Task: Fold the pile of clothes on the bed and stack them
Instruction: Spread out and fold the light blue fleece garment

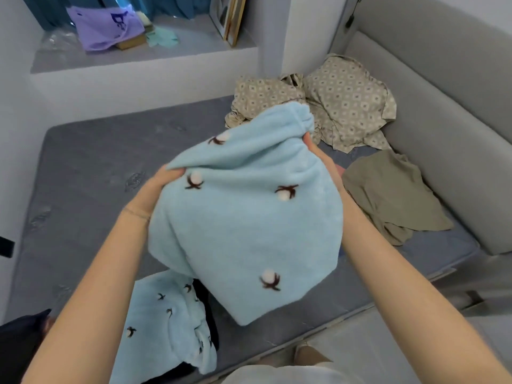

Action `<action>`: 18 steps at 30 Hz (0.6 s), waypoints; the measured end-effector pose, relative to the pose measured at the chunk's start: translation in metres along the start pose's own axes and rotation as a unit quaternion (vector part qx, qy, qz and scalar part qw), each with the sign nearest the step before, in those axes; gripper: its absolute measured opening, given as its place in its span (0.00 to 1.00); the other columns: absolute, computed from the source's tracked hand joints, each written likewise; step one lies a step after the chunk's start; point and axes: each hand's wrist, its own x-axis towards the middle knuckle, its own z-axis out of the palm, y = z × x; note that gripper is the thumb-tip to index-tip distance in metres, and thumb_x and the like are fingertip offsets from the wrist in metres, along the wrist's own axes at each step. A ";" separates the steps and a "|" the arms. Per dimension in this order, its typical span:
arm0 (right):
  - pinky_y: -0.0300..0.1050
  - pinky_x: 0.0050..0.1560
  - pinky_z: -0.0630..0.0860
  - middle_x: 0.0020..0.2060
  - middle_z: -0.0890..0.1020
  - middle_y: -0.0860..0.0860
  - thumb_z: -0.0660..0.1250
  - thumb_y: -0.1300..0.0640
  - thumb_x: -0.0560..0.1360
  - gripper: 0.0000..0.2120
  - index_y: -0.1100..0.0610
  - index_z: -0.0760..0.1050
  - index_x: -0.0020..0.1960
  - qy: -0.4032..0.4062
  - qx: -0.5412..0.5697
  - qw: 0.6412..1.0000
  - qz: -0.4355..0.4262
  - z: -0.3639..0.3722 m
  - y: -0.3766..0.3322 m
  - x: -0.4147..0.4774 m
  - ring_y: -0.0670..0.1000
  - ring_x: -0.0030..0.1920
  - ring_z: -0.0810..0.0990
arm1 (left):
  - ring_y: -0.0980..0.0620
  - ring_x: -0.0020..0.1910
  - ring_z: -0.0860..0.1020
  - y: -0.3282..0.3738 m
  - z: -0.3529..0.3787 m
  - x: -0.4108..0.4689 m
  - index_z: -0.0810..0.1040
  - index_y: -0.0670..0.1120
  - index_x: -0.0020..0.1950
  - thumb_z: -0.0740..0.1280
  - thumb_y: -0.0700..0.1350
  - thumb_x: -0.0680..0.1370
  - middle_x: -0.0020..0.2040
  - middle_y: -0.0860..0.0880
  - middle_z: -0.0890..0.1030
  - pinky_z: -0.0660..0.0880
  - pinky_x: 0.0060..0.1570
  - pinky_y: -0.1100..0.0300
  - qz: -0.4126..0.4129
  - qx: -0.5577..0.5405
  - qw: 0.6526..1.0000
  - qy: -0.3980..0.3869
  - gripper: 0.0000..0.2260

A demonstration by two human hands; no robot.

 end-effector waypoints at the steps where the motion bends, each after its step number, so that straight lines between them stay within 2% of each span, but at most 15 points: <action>1: 0.33 0.27 0.75 0.26 0.81 0.49 0.47 0.50 0.85 0.24 0.56 0.76 0.41 0.007 0.011 1.000 0.010 -0.005 -0.001 0.002 0.44 0.27 0.80 | 0.54 0.44 0.84 0.005 0.002 0.007 0.88 0.52 0.43 0.84 0.59 0.46 0.46 0.50 0.86 0.80 0.44 0.61 0.000 0.013 1.000 -0.004 0.29; 5: 0.39 0.35 0.80 0.40 0.86 0.53 0.51 0.49 0.84 0.27 0.58 0.85 0.43 0.031 0.025 0.999 0.034 -0.038 -0.004 0.018 0.50 0.40 0.86 | 0.50 0.49 0.84 -0.011 0.010 0.041 0.87 0.52 0.48 0.81 0.64 0.52 0.50 0.48 0.86 0.80 0.44 0.60 -0.095 0.160 0.983 -0.001 0.29; 7: 0.42 0.40 0.82 0.45 0.86 0.54 0.54 0.49 0.83 0.21 0.58 0.83 0.52 0.057 -0.010 0.996 0.066 -0.055 -0.003 0.023 0.52 0.45 0.86 | 0.47 0.53 0.83 -0.034 0.013 0.056 0.85 0.50 0.53 0.78 0.62 0.62 0.52 0.47 0.85 0.78 0.48 0.56 -0.145 0.204 0.968 0.024 0.25; 9: 0.45 0.47 0.82 0.49 0.85 0.55 0.57 0.49 0.82 0.17 0.58 0.78 0.60 0.086 -0.031 0.992 0.091 -0.082 0.002 0.032 0.53 0.49 0.85 | 0.45 0.54 0.82 -0.059 0.021 0.074 0.82 0.47 0.56 0.72 0.53 0.75 0.52 0.47 0.85 0.77 0.49 0.55 -0.170 0.218 0.959 0.057 0.14; 12: 0.55 0.67 0.73 0.61 0.81 0.58 0.64 0.49 0.80 0.22 0.58 0.72 0.70 0.130 -0.053 0.987 0.081 -0.137 0.009 0.055 0.57 0.61 0.80 | 0.52 0.46 0.83 -0.092 0.042 0.111 0.82 0.44 0.54 0.69 0.49 0.78 0.47 0.49 0.85 0.78 0.40 0.62 -0.165 0.241 0.952 0.097 0.10; 14: 0.59 0.68 0.71 0.61 0.81 0.58 0.68 0.50 0.77 0.22 0.57 0.74 0.68 0.171 -0.089 0.980 0.057 -0.175 0.007 0.068 0.58 0.62 0.80 | 0.56 0.39 0.82 -0.114 0.058 0.141 0.82 0.44 0.51 0.69 0.50 0.78 0.45 0.49 0.84 0.78 0.40 0.61 -0.166 0.279 0.941 0.093 0.10; 16: 0.58 0.66 0.74 0.57 0.83 0.55 0.69 0.50 0.77 0.17 0.55 0.78 0.63 0.216 -0.147 0.964 0.043 -0.211 -0.002 0.075 0.56 0.59 0.82 | 0.54 0.40 0.82 -0.138 0.076 0.176 0.83 0.42 0.51 0.70 0.51 0.77 0.45 0.47 0.85 0.78 0.43 0.57 -0.183 0.296 0.934 0.083 0.12; 18: 0.55 0.62 0.77 0.54 0.84 0.52 0.69 0.50 0.77 0.11 0.52 0.79 0.57 0.260 -0.230 0.937 0.038 -0.250 -0.016 0.083 0.53 0.56 0.82 | 0.52 0.41 0.82 -0.164 0.099 0.215 0.83 0.42 0.52 0.71 0.51 0.77 0.45 0.47 0.85 0.78 0.43 0.57 -0.203 0.292 0.932 0.077 0.13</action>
